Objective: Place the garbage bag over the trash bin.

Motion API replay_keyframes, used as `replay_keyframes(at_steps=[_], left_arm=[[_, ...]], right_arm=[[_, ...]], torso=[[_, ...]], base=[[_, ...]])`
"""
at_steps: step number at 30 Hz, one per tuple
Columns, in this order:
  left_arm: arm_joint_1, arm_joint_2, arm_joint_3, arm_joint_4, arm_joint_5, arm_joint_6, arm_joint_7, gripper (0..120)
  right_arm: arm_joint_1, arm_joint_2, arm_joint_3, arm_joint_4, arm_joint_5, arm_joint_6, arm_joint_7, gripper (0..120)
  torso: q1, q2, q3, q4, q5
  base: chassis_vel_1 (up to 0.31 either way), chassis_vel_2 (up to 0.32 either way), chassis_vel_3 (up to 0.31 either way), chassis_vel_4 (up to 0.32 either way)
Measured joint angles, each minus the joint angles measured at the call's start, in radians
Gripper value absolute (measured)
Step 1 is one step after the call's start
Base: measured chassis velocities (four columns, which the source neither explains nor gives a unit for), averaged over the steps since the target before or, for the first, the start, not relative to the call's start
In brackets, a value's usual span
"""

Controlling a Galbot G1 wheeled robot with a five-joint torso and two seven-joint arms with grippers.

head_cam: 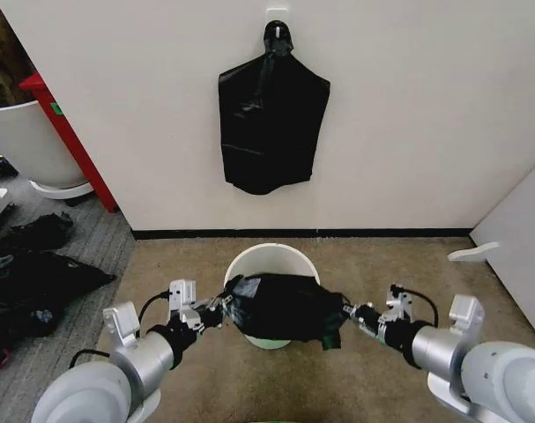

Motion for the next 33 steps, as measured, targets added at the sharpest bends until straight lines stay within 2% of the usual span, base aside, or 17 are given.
replay_keyframes(at_steps=[6, 11, 15, 22, 33], left_arm=[[0.042, -0.05, 0.034, 0.089, 0.088, -0.017, 0.048, 0], [0.024, -0.073, 0.049, 0.147, 0.156, -0.052, 0.082, 0], [0.002, -0.089, 0.056, 0.187, 0.194, -0.077, 0.104, 0], [-0.051, -0.11, 0.067, 0.238, 0.24, -0.117, 0.146, 0], [-0.089, -0.14, 0.076, 0.316, 0.301, -0.158, 0.193, 0]], right_arm=[[-0.021, 0.027, -0.038, -0.001, -0.036, -0.016, 0.012, 0], [-0.023, 0.037, -0.058, -0.025, -0.089, -0.03, -0.016, 0], [-0.022, 0.044, -0.084, -0.061, -0.145, -0.036, -0.063, 0], [-0.011, 0.054, -0.128, -0.163, -0.338, -0.038, -0.213, 0], [-0.021, 0.055, -0.124, -0.256, -0.468, -0.02, -0.347, 0]], torso=[[0.0, 0.0, 0.0, 0.0, -0.0001], [0.0, 0.0, 0.0, -0.0002, 0.0], [0.0, 0.0, 0.0, -0.0001, -0.0001], [0.0, 0.0, 0.0, -0.0001, 0.0], [0.0, 0.0, 0.0, -0.0001, 0.0]], base=[[0.0, 0.0, 0.0, 0.0], [0.0, 0.0, 0.0, 0.0], [0.0, 0.0, 0.0, 0.0], [0.0, 0.0, 0.0, 0.0], [0.0, 0.0, 0.0, 0.0]])
